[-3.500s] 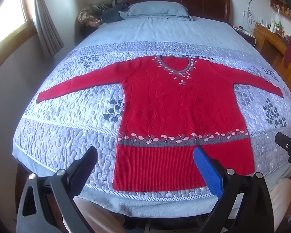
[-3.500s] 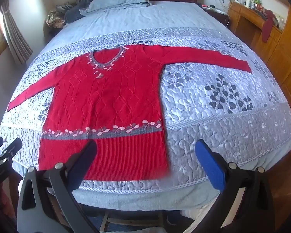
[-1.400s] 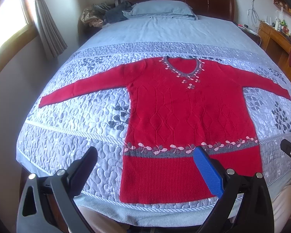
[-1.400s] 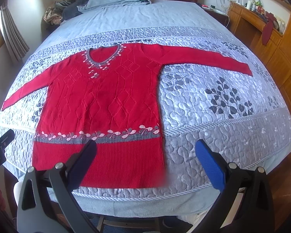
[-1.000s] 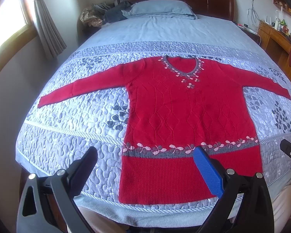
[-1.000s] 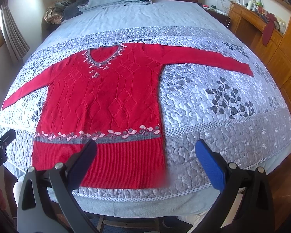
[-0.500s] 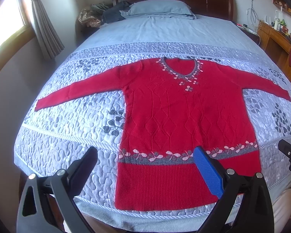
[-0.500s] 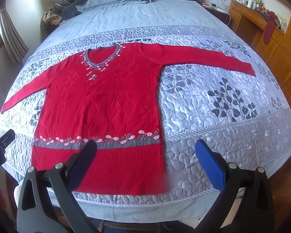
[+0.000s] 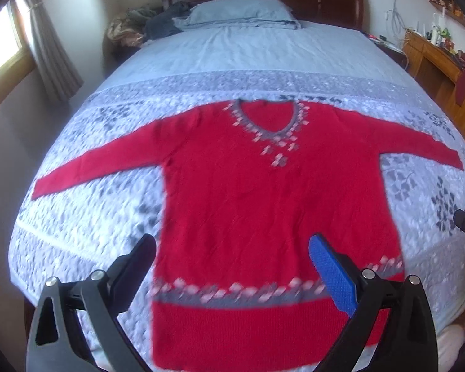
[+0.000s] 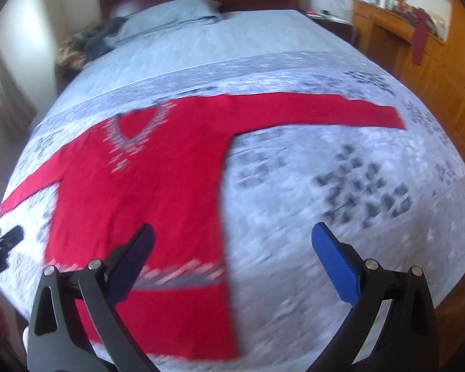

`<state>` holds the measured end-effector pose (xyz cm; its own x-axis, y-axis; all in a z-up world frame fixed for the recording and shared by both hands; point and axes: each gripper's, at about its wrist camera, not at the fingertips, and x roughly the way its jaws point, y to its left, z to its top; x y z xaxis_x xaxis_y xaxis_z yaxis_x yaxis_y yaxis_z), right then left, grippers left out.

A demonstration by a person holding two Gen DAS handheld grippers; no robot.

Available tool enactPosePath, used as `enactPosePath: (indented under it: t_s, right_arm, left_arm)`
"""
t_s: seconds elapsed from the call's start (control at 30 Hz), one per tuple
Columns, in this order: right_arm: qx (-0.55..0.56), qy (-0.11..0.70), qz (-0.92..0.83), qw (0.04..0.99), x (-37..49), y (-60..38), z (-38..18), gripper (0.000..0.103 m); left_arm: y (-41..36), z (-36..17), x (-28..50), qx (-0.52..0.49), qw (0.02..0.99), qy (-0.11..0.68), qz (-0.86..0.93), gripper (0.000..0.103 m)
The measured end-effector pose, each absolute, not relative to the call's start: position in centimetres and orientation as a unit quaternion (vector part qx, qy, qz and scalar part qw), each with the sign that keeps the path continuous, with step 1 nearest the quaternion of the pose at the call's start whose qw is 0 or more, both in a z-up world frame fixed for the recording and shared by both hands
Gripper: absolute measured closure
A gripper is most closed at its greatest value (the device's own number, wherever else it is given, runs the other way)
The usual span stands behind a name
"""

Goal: Fold small clothes
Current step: 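Grasp the red sweater sleeve cuff with the right gripper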

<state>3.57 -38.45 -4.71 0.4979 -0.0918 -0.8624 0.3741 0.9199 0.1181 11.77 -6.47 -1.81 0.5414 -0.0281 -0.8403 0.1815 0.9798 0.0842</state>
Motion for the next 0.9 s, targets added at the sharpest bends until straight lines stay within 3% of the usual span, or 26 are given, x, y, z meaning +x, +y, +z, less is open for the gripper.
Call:
enactPosePath:
  t_s: [0.13,0.3,0.53,0.6,0.67,0.7,0.9]
  right_arm:
    - [0.235,0.507,-0.167,0.812,6.7,-50.6,-6.5,0.003]
    - [0.232,0.530,-0.234,0.781,11.3,-64.1,-8.0,0.003]
    - [0.252,0.560,-0.244,0.751,15.0,-75.4,-12.6,0.004]
    - [0.265,0.567,-0.235,0.744,15.4,-77.5,-13.9,0.007]
    - [0.282,0.576,-0.226,0.734,15.5,-78.9,-15.0,0.029]
    - [0.292,0.580,-0.217,0.729,15.5,-79.3,-15.5,0.033]
    - [0.326,0.573,-0.200,0.725,15.5,-80.9,-16.4,0.031]
  left_arm:
    - [-13.4,-2.1,17.2,0.099,0.874,0.468,-0.081,0.004]
    - [-23.0,-3.5,24.9,0.082,0.873,0.472,-0.092,0.004]
    - [-34.4,-7.2,30.7,0.087,0.855,0.497,-0.123,0.004]
    - [-36.7,-8.3,31.5,0.085,0.850,0.504,-0.129,0.004]
    - [-38.3,-9.4,31.9,0.084,0.845,0.511,-0.130,0.004]
    - [-38.7,-9.7,32.1,0.085,0.845,0.513,-0.129,0.004]
    - [-39.9,-11.4,32.2,0.098,0.842,0.516,-0.125,0.004]
